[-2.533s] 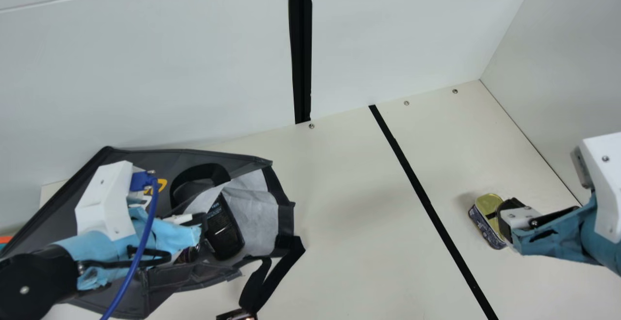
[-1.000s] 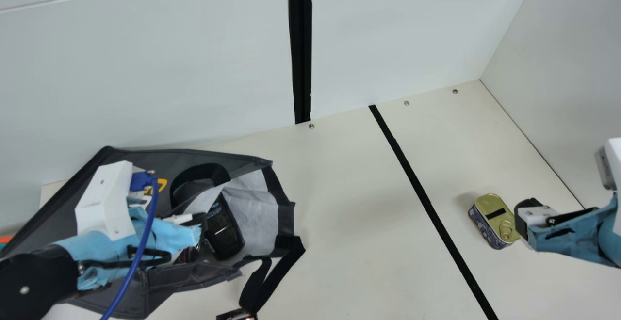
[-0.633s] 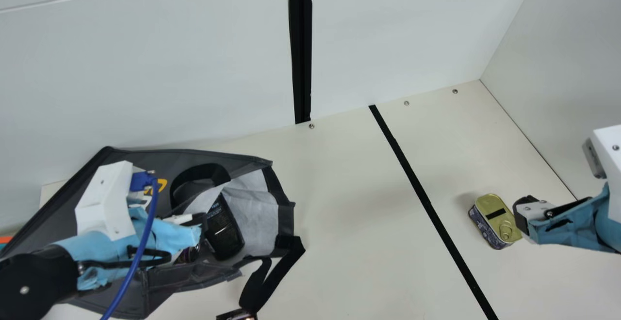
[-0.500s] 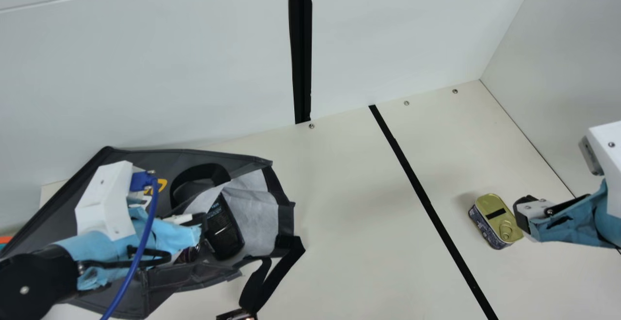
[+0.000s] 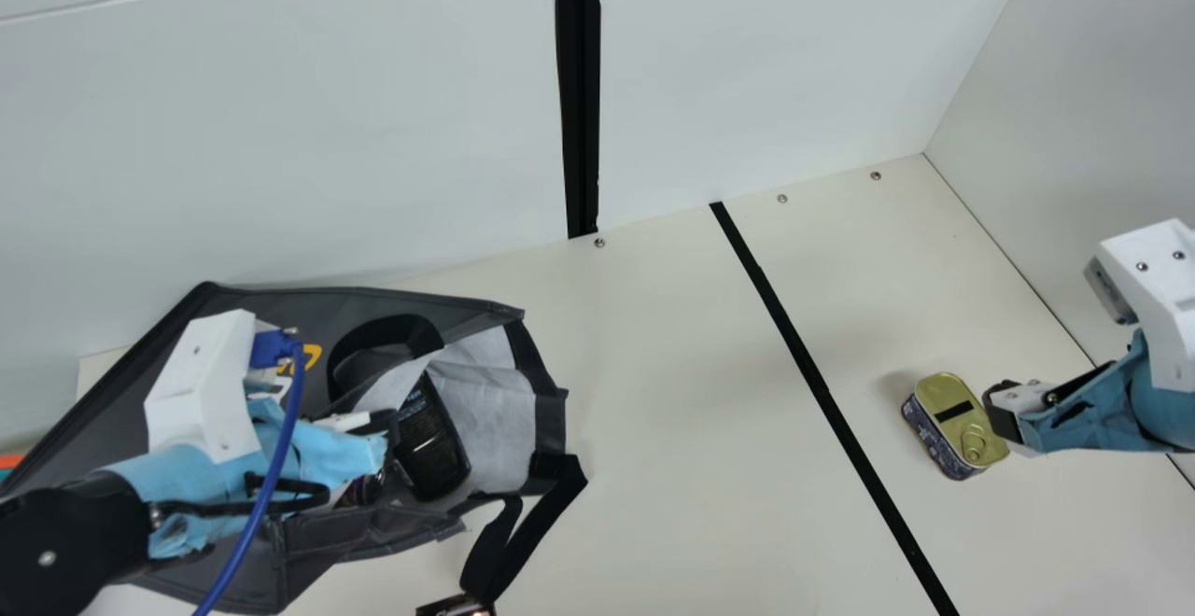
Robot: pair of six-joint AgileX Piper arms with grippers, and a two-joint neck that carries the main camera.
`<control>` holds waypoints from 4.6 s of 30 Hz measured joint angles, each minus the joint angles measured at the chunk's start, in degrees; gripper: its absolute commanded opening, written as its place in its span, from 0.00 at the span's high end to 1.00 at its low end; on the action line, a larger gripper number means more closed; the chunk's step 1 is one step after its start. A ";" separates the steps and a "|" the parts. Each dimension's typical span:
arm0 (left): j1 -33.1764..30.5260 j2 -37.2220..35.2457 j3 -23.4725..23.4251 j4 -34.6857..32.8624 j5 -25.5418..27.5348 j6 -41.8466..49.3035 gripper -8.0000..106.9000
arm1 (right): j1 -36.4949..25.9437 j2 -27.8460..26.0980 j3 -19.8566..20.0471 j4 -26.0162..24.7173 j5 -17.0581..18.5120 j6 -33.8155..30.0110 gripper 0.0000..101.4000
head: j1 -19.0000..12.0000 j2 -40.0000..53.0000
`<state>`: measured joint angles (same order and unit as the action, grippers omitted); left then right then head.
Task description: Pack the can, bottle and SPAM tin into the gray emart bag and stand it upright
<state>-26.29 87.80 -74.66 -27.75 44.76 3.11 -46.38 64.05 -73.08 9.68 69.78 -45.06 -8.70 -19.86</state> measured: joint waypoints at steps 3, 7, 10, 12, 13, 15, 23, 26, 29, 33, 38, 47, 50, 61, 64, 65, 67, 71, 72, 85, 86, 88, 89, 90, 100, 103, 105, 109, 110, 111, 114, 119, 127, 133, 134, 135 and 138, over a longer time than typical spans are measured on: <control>0.00 0.00 0.00 0.00 0.00 0.00 1.00 | -0.57 1.50 0.19 0.45 0.00 -1.52 0.06 | 0.00 -0.09; 0.00 0.00 0.00 0.00 0.00 0.00 1.00 | -1.19 3.33 0.44 1.17 0.05 -3.37 0.06 | 0.00 0.00; 0.00 0.00 0.00 0.00 0.00 0.00 1.00 | -1.45 4.61 0.61 1.49 0.01 -4.74 0.06 | 0.00 0.00; 0.00 0.00 0.00 0.00 0.00 0.00 1.00 | -1.60 5.53 0.72 1.55 0.01 -5.38 0.06 | 0.00 -0.09; 0.00 0.00 0.00 0.00 0.00 0.00 1.00 | -1.66 5.96 0.90 1.55 0.01 -5.67 0.06 | 0.00 0.00; 0.00 0.00 0.00 0.00 0.00 0.00 1.00 | -1.80 6.65 1.06 1.61 0.01 -6.64 0.06 | 0.00 -0.09; 0.00 0.00 0.00 0.00 0.00 0.00 1.00 | -2.14 9.58 1.57 1.44 0.01 -9.61 0.06 | 0.00 0.00; 0.00 0.00 0.00 0.00 0.00 0.00 1.00 | -2.26 10.61 1.64 1.44 0.01 -10.41 0.06 | 0.00 0.00; 0.00 0.00 0.00 0.00 0.00 0.00 1.00 | -2.38 11.61 1.64 1.38 0.01 -11.22 0.06 | 0.00 0.00; 0.00 0.00 0.00 0.00 0.00 0.00 1.00 | -2.56 13.06 1.64 1.38 0.01 -12.21 0.06 | 0.00 -0.09; 0.00 0.00 0.00 0.00 0.00 0.00 1.00 | -3.00 14.94 1.59 1.22 0.01 -12.86 0.06 | 0.00 0.00; 0.00 0.00 0.00 0.00 0.00 0.00 1.00 | -2.75 18.68 3.31 1.59 -3.05 -13.30 0.06 | 0.00 -0.09; 0.00 0.00 0.00 0.00 0.00 0.00 1.00 | -2.36 19.96 4.01 1.66 -4.15 -13.06 0.06 | 0.00 -0.09; 0.00 0.00 0.00 0.00 0.00 0.00 1.00 | -0.83 24.97 5.56 1.10 -9.57 -12.38 0.06 | 0.00 -0.09; 0.00 0.00 0.00 0.00 0.00 0.00 1.00 | -0.41 26.36 5.83 0.61 -10.77 -11.84 0.06 | 0.00 -0.09; 0.00 0.00 0.00 0.00 0.00 0.00 1.00 | -0.21 26.80 5.89 0.48 -11.43 -11.55 0.06 | 0.00 0.00; 0.00 0.00 0.00 0.00 0.00 0.00 1.00 | 0.22 27.66 6.05 0.27 -12.08 -11.10 0.06 | 0.00 -0.09; 0.00 0.00 0.00 0.00 0.00 0.00 1.00 | 1.13 29.41 6.12 0.08 -13.81 -10.37 0.06 | 0.00 0.00; 0.00 0.00 0.00 0.00 0.00 0.00 1.00 | 1.41 29.90 6.18 0.00 -14.24 -10.22 0.06 | 0.00 0.00; 0.00 0.00 0.00 0.00 0.00 0.00 1.00 | 4.45 35.52 6.32 -1.93 -18.97 -7.71 0.13 | 0.00 -0.09; 0.00 0.00 0.00 0.00 0.00 0.00 1.00 | 4.52 35.81 6.37 -2.00 -19.13 -7.55 0.20 | 0.00 -0.09; 0.00 0.00 0.00 0.00 0.00 0.00 1.00 | 4.84 36.43 6.51 -2.29 -19.37 -7.31 0.33 | 0.00 -0.09; 0.00 0.00 0.00 0.00 0.00 0.00 1.00 | 4.90 36.61 6.58 -2.48 -19.48 -7.12 0.39 | 0.00 0.00; 0.00 0.00 0.00 0.00 0.00 0.00 1.00 | 5.04 36.85 6.57 -2.48 -19.58 -6.95 0.46 | 0.00 0.00; 0.00 0.00 0.00 0.00 0.00 0.00 1.00 | 5.81 37.37 6.57 -2.43 -20.18 -6.58 1.00 | 0.00 0.00; 0.00 0.00 0.00 0.00 0.00 0.00 1.00 | 6.26 36.99 6.61 -0.88 -20.00 -7.04 1.00 | 0.00 -0.09; 0.00 0.00 0.00 0.00 0.00 0.00 1.00 | 6.45 36.31 6.61 -0.24 -19.58 -7.48 1.00 | 0.09 -0.09; 0.00 0.00 0.00 0.00 0.00 0.00 1.00 | 7.11 34.83 6.72 0.25 -18.91 -8.42 1.00 | 0.00 -0.09; 0.00 0.00 0.00 0.00 0.00 0.00 1.00 | 7.35 34.37 6.78 0.44 -18.76 -8.82 1.00 | 0.00 -0.09; 0.00 0.00 0.00 0.00 0.00 0.00 1.00 | 7.54 34.00 6.78 0.87 -18.57 -9.33 1.00 | 0.00 -0.09; 0.00 0.00 0.00 0.00 0.00 0.00 1.00 | 8.20 32.56 6.78 1.82 -17.66 -9.90 1.00 | 0.00 -0.09; 0.00 0.00 0.00 0.00 0.00 0.00 1.00 | 9.65 29.96 7.10 2.20 -16.29 -10.31 1.00 | 0.00 0.00; 0.00 0.00 0.00 0.00 0.00 0.00 1.00 | 13.14 25.10 9.05 1.94 -14.15 -8.95 1.00 | 0.00 0.00; 0.00 0.00 0.00 0.00 0.00 0.00 1.00 | 16.97 21.57 10.21 0.95 -13.03 -6.65 1.00 | 0.00 -0.09; 0.00 0.00 0.00 0.00 0.00 0.00 1.00 | 17.68 21.08 10.22 0.92 -12.71 -6.48 1.00 | 0.00 0.00; 0.00 0.00 0.00 0.00 0.00 0.00 1.00 | 18.40 20.57 10.27 0.90 -12.56 -6.32 1.00 | 0.00 -0.09; 0.00 0.00 0.00 0.00 0.00 0.00 1.00 | 20.28 19.47 10.29 0.95 -11.45 -6.09 1.00 | 0.00 -0.09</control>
<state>-26.29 87.80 -74.66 -27.75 44.76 3.11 -26.10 83.51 -62.79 10.63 58.33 -51.15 -8.70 -19.95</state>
